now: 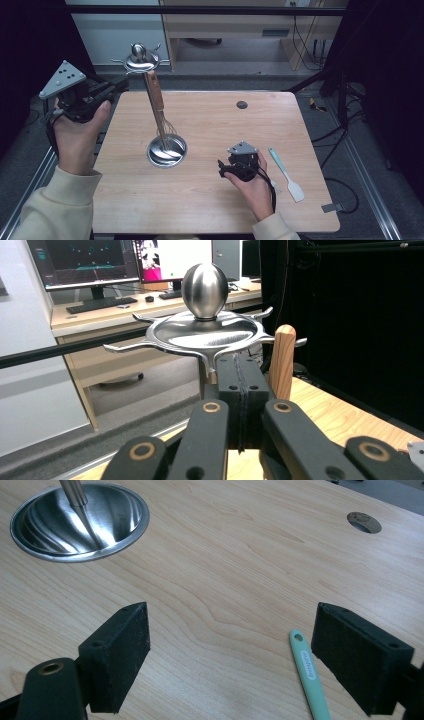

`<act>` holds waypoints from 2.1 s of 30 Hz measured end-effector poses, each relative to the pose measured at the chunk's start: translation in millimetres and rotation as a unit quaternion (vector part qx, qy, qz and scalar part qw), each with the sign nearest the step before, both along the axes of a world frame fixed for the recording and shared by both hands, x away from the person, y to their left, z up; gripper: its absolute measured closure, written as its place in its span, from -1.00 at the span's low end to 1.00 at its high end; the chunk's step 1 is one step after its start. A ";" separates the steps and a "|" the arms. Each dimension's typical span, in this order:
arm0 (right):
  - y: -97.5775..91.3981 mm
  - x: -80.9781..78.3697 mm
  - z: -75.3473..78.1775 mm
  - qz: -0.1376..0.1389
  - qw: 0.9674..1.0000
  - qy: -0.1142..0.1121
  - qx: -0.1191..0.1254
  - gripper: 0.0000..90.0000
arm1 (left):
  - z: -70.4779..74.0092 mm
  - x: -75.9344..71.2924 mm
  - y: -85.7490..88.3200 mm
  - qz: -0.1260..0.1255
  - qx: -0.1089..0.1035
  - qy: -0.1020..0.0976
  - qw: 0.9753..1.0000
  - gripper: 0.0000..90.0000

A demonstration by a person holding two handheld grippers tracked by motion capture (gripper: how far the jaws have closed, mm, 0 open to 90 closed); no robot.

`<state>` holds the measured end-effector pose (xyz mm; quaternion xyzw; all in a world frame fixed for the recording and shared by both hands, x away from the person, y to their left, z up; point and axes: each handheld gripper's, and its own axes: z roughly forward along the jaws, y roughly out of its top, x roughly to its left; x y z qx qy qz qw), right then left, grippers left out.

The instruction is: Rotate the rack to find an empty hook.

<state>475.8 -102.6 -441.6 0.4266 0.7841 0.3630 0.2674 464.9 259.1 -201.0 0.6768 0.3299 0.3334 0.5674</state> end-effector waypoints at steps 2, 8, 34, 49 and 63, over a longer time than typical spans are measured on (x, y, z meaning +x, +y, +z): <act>0.0 0.0 -0.1 0.000 1.000 0.000 -0.001 -0.64 | 0.1 0.7 0.4 0.002 0.001 0.000 1.000 1.00; 0.0 -0.1 -0.2 0.002 1.000 0.000 -0.001 -0.64 | 0.2 4.7 5.5 0.009 -0.004 0.003 1.000 1.00; 0.8 0.5 -2.1 0.005 1.000 0.003 -0.005 -0.64 | 6.9 34.3 22.4 0.014 -0.014 0.022 1.000 1.00; 0.6 0.6 -2.7 0.005 1.000 0.006 -0.005 -0.64 | 7.2 53.9 29.3 0.002 -0.013 0.019 1.000 1.00; -1.8 -0.1 5.7 0.006 1.000 0.000 0.000 -0.59 | 0.9 43.4 37.0 0.005 -0.011 0.016 1.000 1.00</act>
